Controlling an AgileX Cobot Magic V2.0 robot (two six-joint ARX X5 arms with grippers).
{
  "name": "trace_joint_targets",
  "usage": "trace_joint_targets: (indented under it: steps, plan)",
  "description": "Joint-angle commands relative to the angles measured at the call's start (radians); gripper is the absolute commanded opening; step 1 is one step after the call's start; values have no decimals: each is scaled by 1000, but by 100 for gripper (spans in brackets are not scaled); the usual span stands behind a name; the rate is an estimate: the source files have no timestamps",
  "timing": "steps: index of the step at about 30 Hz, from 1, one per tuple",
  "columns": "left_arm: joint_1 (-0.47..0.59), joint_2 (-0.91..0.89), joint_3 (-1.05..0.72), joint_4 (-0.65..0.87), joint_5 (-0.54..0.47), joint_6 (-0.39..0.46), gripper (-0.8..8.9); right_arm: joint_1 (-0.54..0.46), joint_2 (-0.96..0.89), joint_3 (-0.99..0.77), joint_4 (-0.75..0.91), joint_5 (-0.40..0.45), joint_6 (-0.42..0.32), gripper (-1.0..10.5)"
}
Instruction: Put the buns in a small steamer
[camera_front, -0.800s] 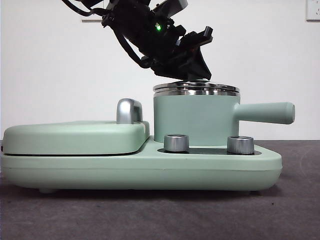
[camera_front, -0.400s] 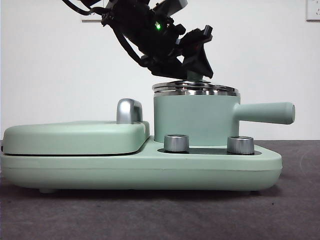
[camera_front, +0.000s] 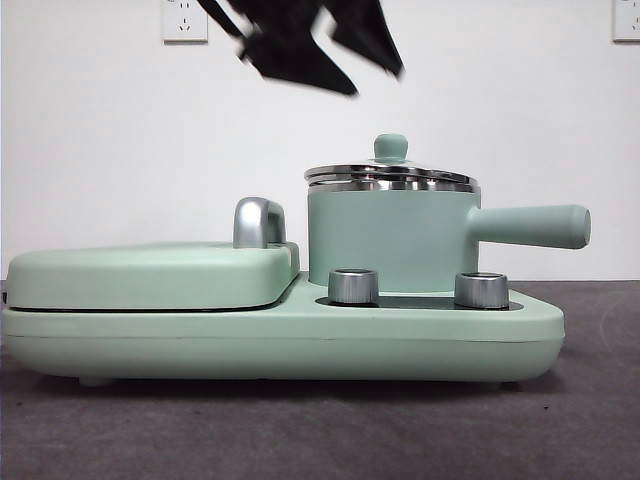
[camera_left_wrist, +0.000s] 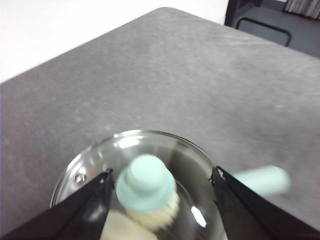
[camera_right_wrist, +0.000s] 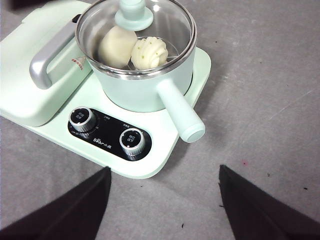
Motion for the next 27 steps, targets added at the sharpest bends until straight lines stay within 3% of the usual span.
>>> trace_joint_targets:
  steps: [1,5,13,16,21,27]
  plan:
    - [27,-43,13,-93,60,-121,316,6,20,5,6,-8,10,334]
    - [65,-142,-50,-151,66,-174,316,6,46,5,10,-32,10,334]
    - [143,-460,-385,-158,51,-239,316,6,124,5,97,-64,5,334]
    - [167,-583,-475,-199,-14,-261,316,6,152,5,140,-83,3,334]
    - [204,-713,-522,-302,-54,-237,303,6,190,5,187,-84,2,334]
    - [204,-746,-522,-338,-53,-228,279,6,185,5,160,-98,7,313]
